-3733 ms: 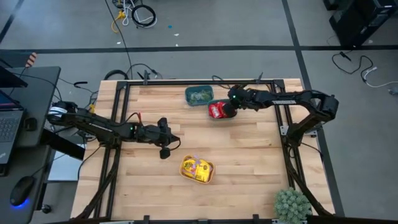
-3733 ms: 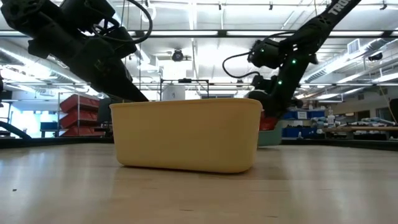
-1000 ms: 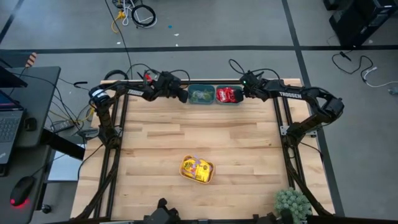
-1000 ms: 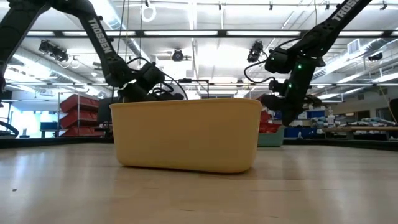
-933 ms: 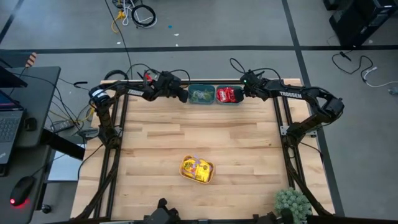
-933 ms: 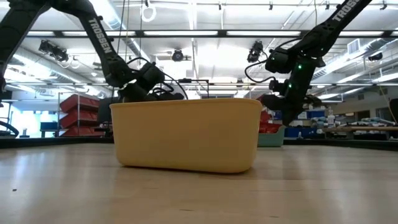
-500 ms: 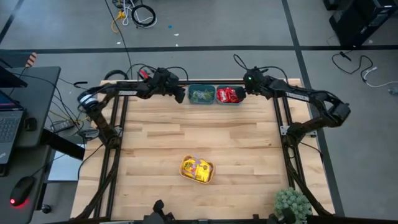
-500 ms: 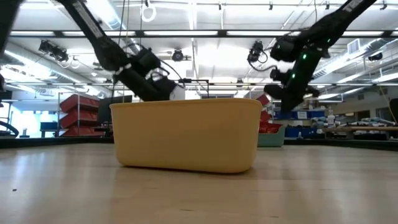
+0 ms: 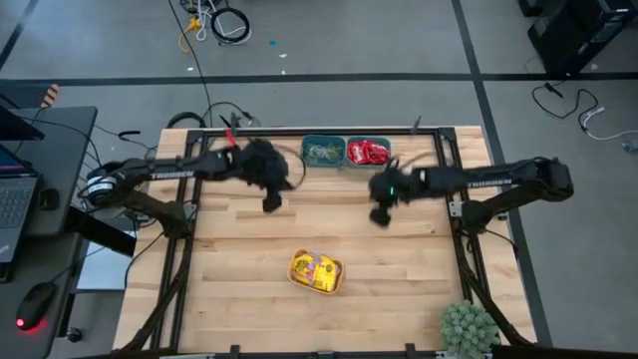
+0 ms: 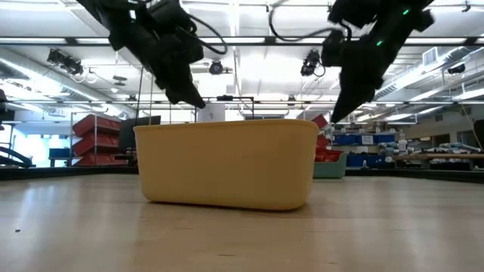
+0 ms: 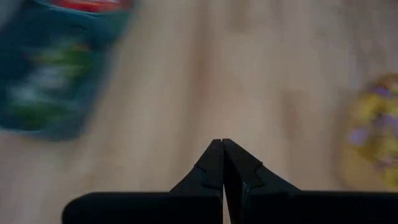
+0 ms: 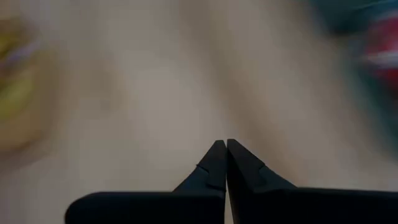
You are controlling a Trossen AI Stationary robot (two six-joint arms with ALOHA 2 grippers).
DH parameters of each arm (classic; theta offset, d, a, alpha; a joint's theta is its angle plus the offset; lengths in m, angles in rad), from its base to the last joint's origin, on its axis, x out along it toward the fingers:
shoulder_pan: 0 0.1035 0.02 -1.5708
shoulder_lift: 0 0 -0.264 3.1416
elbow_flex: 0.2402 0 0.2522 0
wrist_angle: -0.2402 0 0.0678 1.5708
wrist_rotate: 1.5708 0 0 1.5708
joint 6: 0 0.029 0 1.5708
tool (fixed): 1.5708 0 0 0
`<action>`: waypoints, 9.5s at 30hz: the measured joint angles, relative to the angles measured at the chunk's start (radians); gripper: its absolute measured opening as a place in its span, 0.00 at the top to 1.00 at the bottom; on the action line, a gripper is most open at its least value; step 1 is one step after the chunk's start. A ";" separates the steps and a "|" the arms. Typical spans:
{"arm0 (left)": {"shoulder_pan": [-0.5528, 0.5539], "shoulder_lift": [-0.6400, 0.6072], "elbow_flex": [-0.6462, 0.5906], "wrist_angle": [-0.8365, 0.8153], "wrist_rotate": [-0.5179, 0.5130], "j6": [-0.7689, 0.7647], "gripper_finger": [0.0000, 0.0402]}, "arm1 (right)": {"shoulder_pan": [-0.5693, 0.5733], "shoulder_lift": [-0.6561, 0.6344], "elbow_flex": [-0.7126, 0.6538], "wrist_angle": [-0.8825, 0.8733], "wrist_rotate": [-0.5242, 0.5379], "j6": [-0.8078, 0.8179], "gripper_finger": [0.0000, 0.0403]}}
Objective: Sort candy
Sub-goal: Move the yellow bin to the left of the blue bin
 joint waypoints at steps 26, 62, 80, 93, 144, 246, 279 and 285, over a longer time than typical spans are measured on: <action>-0.800 -0.012 -0.364 0.526 -0.249 -0.465 1.00 | 0.505 0.518 0.000 0.782 -0.115 0.213 1.00; -0.760 0.161 -0.281 0.492 -0.841 -0.455 1.00 | 0.364 0.258 0.001 0.511 0.060 0.141 1.00; -0.802 0.119 -0.288 0.466 -0.558 -0.353 1.00 | 0.340 0.451 0.001 0.629 0.157 0.136 1.00; -0.657 0.223 -0.290 0.490 -0.990 -0.484 1.00 | 0.341 0.495 0.000 0.705 0.123 0.162 1.00; -0.609 0.536 0.092 0.380 -1.003 -0.266 1.00 | 0.224 0.232 0.291 0.060 0.450 -0.030 1.00; 0.123 0.056 -0.295 0.337 -0.377 -0.041 1.00 | 0.261 0.212 0.257 -0.030 0.418 -0.032 1.00; 0.183 0.282 -0.295 0.599 -0.355 -0.045 1.00 | 0.262 0.212 0.257 -0.032 0.418 -0.040 1.00; 0.184 0.291 -0.295 0.636 -0.355 -0.045 1.00 | 0.262 0.212 0.257 -0.033 0.418 -0.040 1.00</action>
